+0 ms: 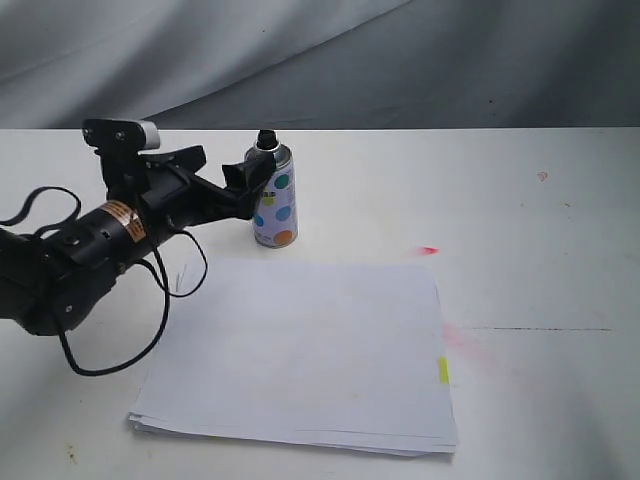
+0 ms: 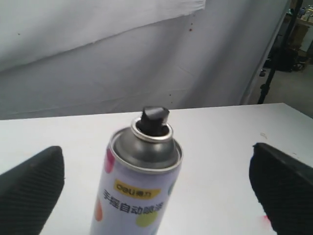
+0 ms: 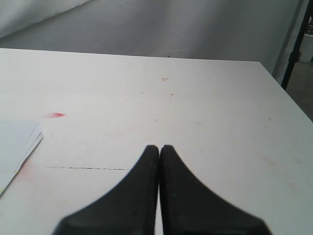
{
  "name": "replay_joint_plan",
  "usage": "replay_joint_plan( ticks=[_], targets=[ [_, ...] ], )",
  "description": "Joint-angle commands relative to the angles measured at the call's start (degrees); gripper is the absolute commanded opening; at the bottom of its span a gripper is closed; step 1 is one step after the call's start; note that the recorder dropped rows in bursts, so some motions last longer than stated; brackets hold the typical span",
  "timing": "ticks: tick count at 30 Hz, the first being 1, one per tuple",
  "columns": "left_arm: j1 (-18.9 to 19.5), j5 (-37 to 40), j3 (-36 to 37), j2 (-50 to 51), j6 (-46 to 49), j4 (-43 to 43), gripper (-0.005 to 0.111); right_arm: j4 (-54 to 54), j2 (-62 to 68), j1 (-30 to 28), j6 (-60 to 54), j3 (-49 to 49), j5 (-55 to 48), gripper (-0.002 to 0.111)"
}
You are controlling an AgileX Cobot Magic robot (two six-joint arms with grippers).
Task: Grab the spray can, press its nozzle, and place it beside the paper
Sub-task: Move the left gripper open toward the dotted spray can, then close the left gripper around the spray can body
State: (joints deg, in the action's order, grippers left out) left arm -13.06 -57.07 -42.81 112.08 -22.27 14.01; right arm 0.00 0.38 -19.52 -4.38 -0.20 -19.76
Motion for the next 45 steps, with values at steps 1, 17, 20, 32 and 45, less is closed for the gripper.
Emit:
replay_joint_plan(
  ticks=[1,17,20,32,45],
  targets=[
    [-1.63,-5.63,-0.17,4.35,0.38,-0.11,0.096,-0.33,-0.38,-0.45,0.15,0.2,0.21,0.0],
    [-1.85,-5.52,-5.36,14.34,1.72,0.11,0.096,-0.33,-0.38,-0.45,0.15,0.2,0.21,0.0],
    [-1.85,-4.33,-7.12,15.74,1.86,0.48,0.096,-0.33,-0.38,-0.45,0.15,0.2,0.21,0.0],
    [-1.85,-2.51,-12.75,20.35,1.95,1.82,0.096,-0.33,-0.38,-0.45,0.15,0.2,0.21,0.0],
    [-1.85,-2.58,-14.29,22.26,3.41,-0.24,0.095,-0.33,-0.38,-0.45,0.15,0.2,0.21,0.0]
  ],
)
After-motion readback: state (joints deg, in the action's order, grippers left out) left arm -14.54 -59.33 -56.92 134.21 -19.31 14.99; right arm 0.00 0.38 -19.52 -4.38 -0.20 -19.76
